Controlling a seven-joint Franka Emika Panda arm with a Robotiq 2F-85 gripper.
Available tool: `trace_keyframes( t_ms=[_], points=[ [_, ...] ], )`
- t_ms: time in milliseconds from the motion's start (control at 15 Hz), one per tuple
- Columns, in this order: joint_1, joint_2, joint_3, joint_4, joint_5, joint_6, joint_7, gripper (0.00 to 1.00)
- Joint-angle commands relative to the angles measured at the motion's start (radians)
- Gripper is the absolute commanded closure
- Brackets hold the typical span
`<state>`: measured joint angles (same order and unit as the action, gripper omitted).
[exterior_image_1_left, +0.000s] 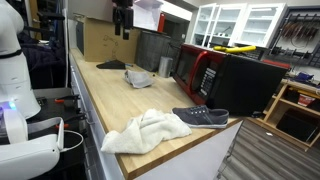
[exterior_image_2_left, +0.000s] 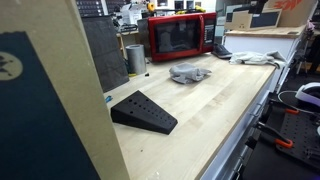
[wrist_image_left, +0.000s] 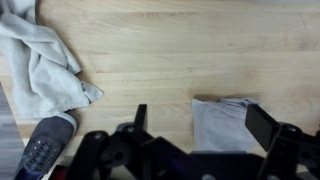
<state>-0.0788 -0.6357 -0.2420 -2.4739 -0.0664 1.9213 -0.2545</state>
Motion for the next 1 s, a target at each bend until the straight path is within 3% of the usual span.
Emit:
trace_keyframes(
  t_ms=[0,200,467,933],
  points=[
    [0.047,0.185,0.044,0.064,0.071,0.124,0.048,0.0],
    [0.091,0.315,0.074,0.113,0.157,0.217,0.048,0.0],
    [0.122,0.576,0.147,0.271,0.221,0.298,0.073,0.0],
    [0.132,0.987,0.262,0.669,0.17,0.251,0.21,0.0]
  ],
)
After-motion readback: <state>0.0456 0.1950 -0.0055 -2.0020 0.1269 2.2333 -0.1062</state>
